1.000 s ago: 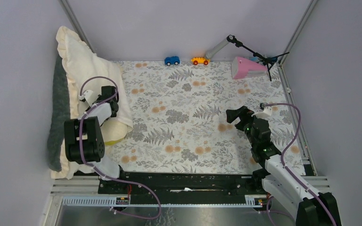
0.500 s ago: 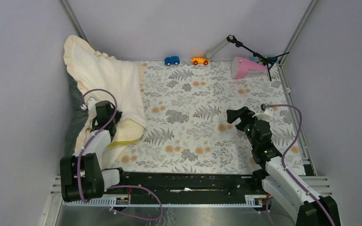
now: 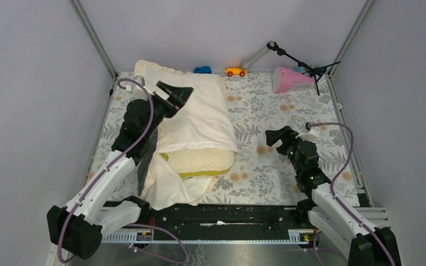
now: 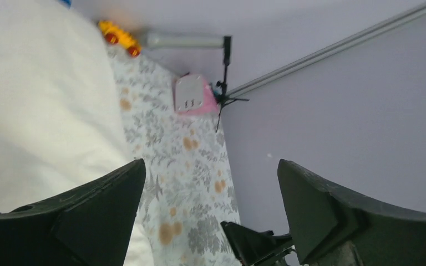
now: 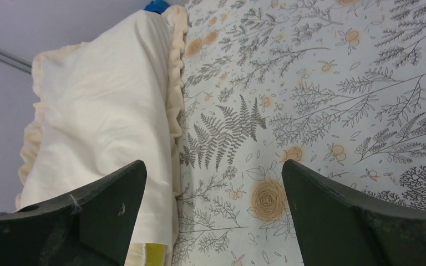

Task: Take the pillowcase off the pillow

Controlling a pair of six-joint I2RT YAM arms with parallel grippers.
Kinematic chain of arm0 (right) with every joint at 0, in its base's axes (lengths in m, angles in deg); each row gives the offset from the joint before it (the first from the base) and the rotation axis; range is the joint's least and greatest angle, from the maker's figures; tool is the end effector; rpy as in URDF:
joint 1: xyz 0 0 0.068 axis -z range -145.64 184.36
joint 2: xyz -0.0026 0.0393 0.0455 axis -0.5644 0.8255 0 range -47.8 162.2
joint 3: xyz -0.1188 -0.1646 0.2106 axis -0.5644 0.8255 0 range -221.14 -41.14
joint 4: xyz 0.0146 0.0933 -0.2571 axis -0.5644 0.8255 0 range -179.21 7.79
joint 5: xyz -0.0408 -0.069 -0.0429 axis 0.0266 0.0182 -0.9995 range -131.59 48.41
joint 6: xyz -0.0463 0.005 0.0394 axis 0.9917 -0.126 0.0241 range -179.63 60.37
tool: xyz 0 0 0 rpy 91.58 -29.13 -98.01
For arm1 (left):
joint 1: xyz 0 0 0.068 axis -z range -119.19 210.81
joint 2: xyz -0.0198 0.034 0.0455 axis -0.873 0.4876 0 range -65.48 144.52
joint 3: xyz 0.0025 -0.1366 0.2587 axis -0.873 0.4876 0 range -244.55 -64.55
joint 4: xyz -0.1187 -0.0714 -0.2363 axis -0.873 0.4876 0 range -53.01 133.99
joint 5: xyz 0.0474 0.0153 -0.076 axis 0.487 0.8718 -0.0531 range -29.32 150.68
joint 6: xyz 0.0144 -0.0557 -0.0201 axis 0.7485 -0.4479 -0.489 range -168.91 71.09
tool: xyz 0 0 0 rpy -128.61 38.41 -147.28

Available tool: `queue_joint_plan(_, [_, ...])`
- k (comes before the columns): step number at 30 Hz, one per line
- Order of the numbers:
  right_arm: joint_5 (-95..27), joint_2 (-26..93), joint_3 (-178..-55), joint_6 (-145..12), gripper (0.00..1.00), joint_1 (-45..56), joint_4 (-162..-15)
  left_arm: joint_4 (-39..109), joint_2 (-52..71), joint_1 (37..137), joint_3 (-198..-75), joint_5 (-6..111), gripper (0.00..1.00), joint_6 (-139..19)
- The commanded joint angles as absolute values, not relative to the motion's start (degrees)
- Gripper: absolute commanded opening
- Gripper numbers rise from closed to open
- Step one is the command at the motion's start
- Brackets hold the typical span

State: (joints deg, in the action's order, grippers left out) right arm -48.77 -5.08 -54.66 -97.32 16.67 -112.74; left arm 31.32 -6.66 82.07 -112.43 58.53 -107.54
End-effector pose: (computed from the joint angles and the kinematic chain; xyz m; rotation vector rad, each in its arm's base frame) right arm 0.1775 0.0506 0.2209 0.3913 1.6619 0.6226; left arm 0.2386 -0.0947 0.3556 -0.5418 1.6965 -1.0682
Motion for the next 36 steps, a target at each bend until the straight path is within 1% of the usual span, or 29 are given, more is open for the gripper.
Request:
queue_joint_plan(1, [-45.8,-2.4,-56.4,-97.5,1.00,16.4,-115.1,39.2,-8.1,82.8,-117.3,64.3,0.99,-98.5])
queue_joint_plan(7, [-36.1,5.8,-59.1,-97.2,1.00,16.4,-118.0,50.8,-11.8,82.7,-114.6,77.0,0.99,-90.8])
queue_joint_plan(8, [-33.7,7.8,-59.8,-97.1,1.00,16.4,-118.5,52.4,-13.0,82.7,-113.4,80.0,0.99,-91.1])
queue_joint_plan(10, [-27.4,12.4,-61.5,-96.7,1.00,16.3,-120.6,57.4,-15.3,81.3,-110.3,84.5,0.99,-97.2])
queue_joint_plan(12, [-20.9,18.9,-63.7,-96.6,1.00,15.7,-122.5,58.7,-17.8,79.0,-106.7,83.9,0.99,-98.0])
queue_joint_plan(15, [-16.6,26.4,-69.0,-95.0,1.00,13.1,-120.1,60.9,-21.0,76.7,-102.2,86.0,0.99,-98.2])
queue_joint_plan(19, [-15.7,32.0,-72.4,-93.4,1.00,9.5,-118.3,64.8,-21.4,74.2,-100.2,85.3,0.99,-99.7])
queue_joint_plan(24, [-19.0,36.6,-76.8,-91.0,1.00,5.2,-113.5,63.3,-17.7,74.0,-97.5,79.3,0.99,-100.0])
queue_joint_plan(25, [-19.2,37.7,-77.7,-91.1,1.00,4.5,-113.2,62.3,-17.3,74.0,-97.1,77.6,0.96,-99.1])
queue_joint_plan(28, [-17.5,41.2,-80.0,-92.7,0.98,3.0,-114.0,57.1,-18.0,74.1,-94.6,70.8,0.81,-95.7])
queue_joint_plan(30, [-16.8,43.8,-81.7,-94.2,0.92,2.8,-114.3,53.1,-19.1,74.1,-92.3,64.9,0.66,-94.3])
queue_joint_plan(32, [-16.5,46.2,-83.8,-95.1,0.79,2.8,-113.9,48.9,-19.4,74.1,-89.7,58.7,0.51,-94.6])
queue_joint_plan(34, [-16.7,48.8,-86.8,-95.7,0.63,2.9,-112.4,46.6,-18.6,74.4,-88.3,55.4,0.35,-95.6])
queue_joint_plan(35, [-16.5,50.6,-89.2,-95.9,0.51,2.9,-111.6,46.0,-17.9,75.0,-88.0,54.7,0.28,-96.0])
queue_joint_plan(36, [-16.6,51.8,-91.1,-95.9,0.43,2.9,-110.4,45.9,-17.3,75.7,-87.8,54.7,0.21,-96.3])
